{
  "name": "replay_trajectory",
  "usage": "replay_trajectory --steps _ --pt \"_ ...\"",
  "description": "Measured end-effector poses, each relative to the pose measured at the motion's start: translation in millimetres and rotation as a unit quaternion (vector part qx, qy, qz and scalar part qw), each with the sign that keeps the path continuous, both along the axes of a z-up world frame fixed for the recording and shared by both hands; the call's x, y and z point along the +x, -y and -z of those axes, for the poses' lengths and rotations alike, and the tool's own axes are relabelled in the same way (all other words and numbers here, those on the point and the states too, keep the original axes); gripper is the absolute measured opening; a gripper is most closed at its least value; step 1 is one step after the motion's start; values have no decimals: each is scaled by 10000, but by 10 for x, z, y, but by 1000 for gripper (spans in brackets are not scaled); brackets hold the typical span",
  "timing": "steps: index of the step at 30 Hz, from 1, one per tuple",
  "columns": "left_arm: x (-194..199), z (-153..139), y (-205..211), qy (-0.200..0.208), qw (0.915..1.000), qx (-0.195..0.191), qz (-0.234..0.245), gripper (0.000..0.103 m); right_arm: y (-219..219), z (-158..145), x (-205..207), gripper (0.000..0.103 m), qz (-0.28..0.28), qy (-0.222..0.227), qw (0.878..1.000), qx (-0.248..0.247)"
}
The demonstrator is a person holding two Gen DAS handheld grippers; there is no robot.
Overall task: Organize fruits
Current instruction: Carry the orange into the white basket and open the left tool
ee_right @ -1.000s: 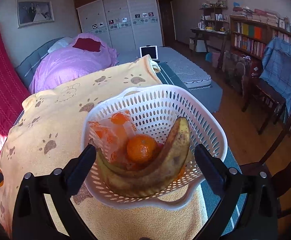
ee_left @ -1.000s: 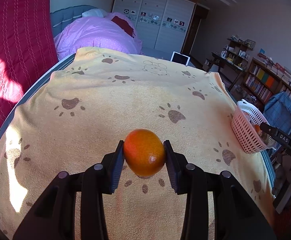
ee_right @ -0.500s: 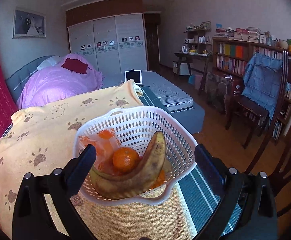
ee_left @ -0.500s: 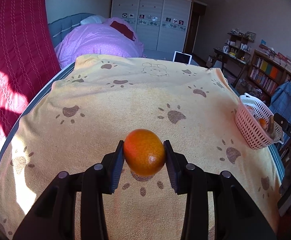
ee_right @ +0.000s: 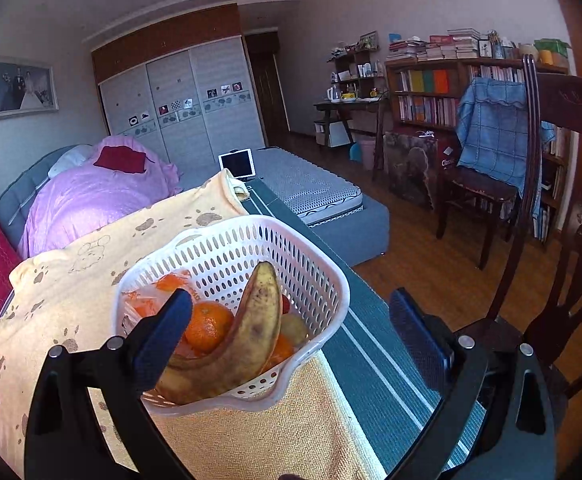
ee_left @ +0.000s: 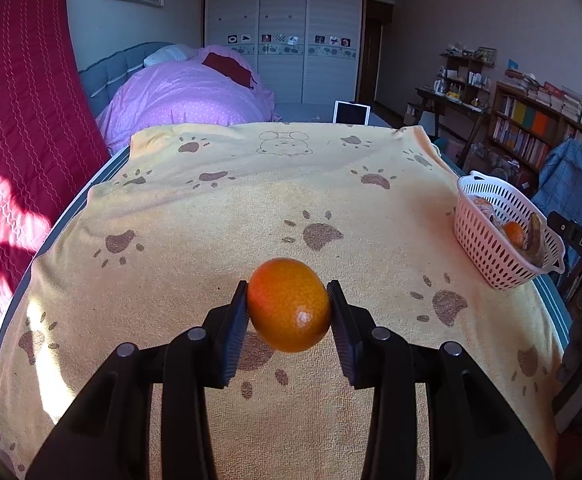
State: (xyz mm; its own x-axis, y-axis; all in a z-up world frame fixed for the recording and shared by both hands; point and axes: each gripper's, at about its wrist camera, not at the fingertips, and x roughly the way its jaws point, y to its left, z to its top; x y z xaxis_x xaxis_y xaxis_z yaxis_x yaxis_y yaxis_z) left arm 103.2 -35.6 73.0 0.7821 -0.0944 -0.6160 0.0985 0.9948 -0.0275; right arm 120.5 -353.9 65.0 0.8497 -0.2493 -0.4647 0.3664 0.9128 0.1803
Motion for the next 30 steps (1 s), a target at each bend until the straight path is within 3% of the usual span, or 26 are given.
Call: replay_trajectory --steps 14,30 --pt "87 -148 668 301 9972 380 571 39 57 25 -118 100 240 153 9996 42" --pt "406 -254 1734 613 9846 476 1568 39 287 51 -169 100 834 261 9959 232"
